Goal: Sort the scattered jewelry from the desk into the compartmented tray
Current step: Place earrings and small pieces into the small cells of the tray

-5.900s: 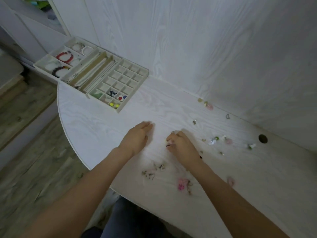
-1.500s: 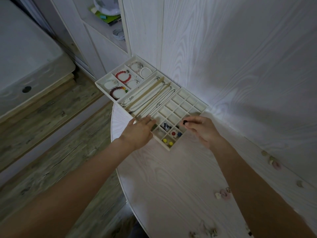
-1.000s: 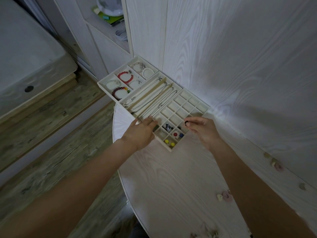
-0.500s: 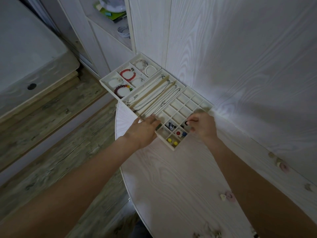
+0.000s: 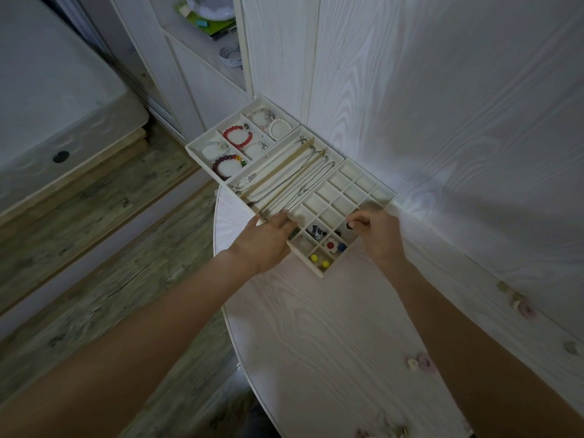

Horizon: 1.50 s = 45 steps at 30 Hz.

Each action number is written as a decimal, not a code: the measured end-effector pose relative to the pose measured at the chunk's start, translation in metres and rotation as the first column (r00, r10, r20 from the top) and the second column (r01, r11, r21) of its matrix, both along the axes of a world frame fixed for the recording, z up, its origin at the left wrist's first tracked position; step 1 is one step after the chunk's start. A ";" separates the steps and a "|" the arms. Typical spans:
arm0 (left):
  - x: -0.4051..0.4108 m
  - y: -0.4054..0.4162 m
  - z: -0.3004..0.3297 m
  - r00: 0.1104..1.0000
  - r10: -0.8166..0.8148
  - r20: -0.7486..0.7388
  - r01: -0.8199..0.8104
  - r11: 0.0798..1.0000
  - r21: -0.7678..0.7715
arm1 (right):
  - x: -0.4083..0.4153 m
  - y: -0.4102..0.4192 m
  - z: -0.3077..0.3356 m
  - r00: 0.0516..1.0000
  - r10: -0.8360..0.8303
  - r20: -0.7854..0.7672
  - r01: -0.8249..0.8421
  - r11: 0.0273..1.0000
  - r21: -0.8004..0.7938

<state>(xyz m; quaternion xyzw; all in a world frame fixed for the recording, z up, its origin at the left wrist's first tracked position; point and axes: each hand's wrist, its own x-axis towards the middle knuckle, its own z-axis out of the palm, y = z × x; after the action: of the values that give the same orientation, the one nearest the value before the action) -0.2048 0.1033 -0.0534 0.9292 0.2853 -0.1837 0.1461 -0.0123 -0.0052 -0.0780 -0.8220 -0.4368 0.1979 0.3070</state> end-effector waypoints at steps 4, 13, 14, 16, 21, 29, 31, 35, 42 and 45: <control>0.000 0.001 -0.002 1.000 0.003 -0.001 -0.003 1.000 -0.003 | -0.006 0.002 -0.001 0.999 -0.001 0.053 0.000 1.000 0.007; 0.000 0.001 -0.001 1.000 -0.003 -0.004 0.003 1.000 0.002 | -0.014 0.005 -0.009 0.979 -0.016 0.202 0.036 0.995 -0.095; 0.000 0.000 -0.001 1.000 -0.002 -0.003 0.002 1.000 0.002 | -0.015 0.005 -0.010 0.975 -0.029 0.219 0.051 0.994 -0.097; 0.000 0.000 -0.001 1.000 0.002 0.002 -0.002 1.000 -0.001 | -0.016 0.005 -0.014 0.969 -0.054 0.241 0.082 0.991 -0.110; -0.001 0.001 -0.002 1.000 0.001 -0.002 -0.001 1.000 0.000 | -0.019 0.007 -0.020 0.953 -0.070 0.295 0.110 0.986 -0.123; 0.000 0.000 -0.002 1.000 -0.008 -0.005 0.008 1.000 0.022 | -0.021 0.010 -0.021 0.931 -0.075 0.358 0.138 0.978 -0.154; 0.000 0.000 -0.002 1.000 -0.012 -0.006 0.012 1.000 0.023 | -0.021 0.010 -0.019 0.925 -0.066 0.375 0.135 0.977 -0.162; 0.001 0.000 -0.003 1.000 -0.016 -0.014 0.016 0.999 0.031 | -0.022 0.012 -0.018 0.925 -0.045 0.377 0.116 0.979 -0.168; 0.002 -0.001 -0.004 1.000 -0.012 -0.017 0.012 1.000 0.028 | -0.017 0.007 -0.018 0.955 -0.074 0.288 0.117 0.984 -0.135; 0.002 -0.001 -0.003 1.000 -0.015 -0.025 0.016 1.000 0.026 | -0.016 0.006 -0.016 0.958 -0.085 0.274 0.121 0.986 -0.118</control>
<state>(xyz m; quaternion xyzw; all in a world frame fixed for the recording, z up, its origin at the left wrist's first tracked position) -0.2025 0.1027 -0.0567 0.9309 0.2823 -0.1926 0.1287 -0.0286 0.0008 -0.0944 -0.8816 -0.4167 0.0973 0.1992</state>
